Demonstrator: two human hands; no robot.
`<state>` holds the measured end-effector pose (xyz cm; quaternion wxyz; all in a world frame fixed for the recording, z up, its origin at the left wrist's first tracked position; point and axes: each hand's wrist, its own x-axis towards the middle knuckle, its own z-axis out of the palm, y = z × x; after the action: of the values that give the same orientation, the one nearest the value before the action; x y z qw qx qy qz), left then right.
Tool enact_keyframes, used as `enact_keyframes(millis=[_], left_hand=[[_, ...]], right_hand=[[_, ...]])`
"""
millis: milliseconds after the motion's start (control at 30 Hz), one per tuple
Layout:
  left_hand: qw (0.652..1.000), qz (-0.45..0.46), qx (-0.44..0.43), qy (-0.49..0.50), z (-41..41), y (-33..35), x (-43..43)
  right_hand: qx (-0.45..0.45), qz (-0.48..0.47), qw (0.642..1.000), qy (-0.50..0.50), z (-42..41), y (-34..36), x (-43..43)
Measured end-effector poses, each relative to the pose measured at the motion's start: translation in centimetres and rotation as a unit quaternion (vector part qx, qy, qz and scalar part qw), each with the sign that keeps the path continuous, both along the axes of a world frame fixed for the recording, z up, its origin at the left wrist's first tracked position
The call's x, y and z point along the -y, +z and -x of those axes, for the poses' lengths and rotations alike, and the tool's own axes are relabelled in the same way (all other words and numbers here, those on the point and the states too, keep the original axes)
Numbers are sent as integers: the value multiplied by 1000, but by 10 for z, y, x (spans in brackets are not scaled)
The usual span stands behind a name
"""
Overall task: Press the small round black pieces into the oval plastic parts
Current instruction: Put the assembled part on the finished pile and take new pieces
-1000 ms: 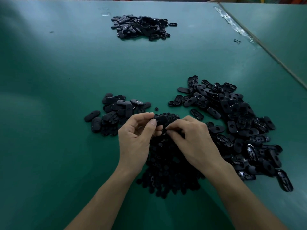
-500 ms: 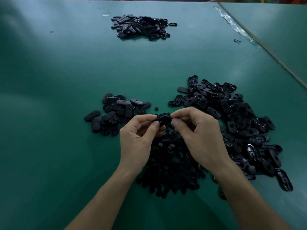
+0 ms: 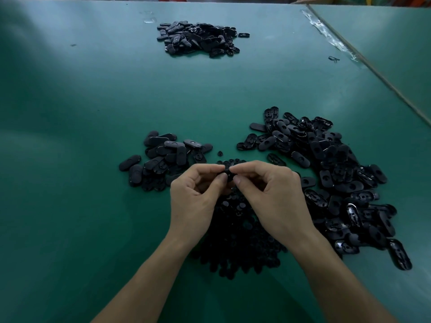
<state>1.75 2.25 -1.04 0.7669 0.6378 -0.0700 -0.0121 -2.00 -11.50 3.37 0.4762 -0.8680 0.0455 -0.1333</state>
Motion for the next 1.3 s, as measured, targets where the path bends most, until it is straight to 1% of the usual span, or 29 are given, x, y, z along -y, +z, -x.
enact_keyframes(millis=[167,333,467,600,800,933,1133,1300], left_hand=[[1000,-7,1,-6,-1,-1,0],[1000,-16,3,-5,-1,-2,-1],[1000,-23,2,-1,-1,-2,-1],[1000,-25,3,-3,-1,-1,-1],[1000,-23,3,-4,-1,0,-1],[1000,-24,4,-7,-1,0,-2],[1000,-22,9,-3,-3,-1,-1],[1000,-12,9,0,-5,-3,0]], right_hand=[[-8,-18,1000,-15,-2,-3,-4],[-3,-9,1000,-18,-3,-5,-8],[-14,-33,999,-25,-2,-7,-10],[0,-36,998,-46,-3,-6,-10],[-19,-23,999,-33,-4,-4,-12],[-13,-36,999,-35,-4,-5,-12],[13,-3,999,-46,-2,-8,-15],[12,-36,999,-26,-2,-8,-12]])
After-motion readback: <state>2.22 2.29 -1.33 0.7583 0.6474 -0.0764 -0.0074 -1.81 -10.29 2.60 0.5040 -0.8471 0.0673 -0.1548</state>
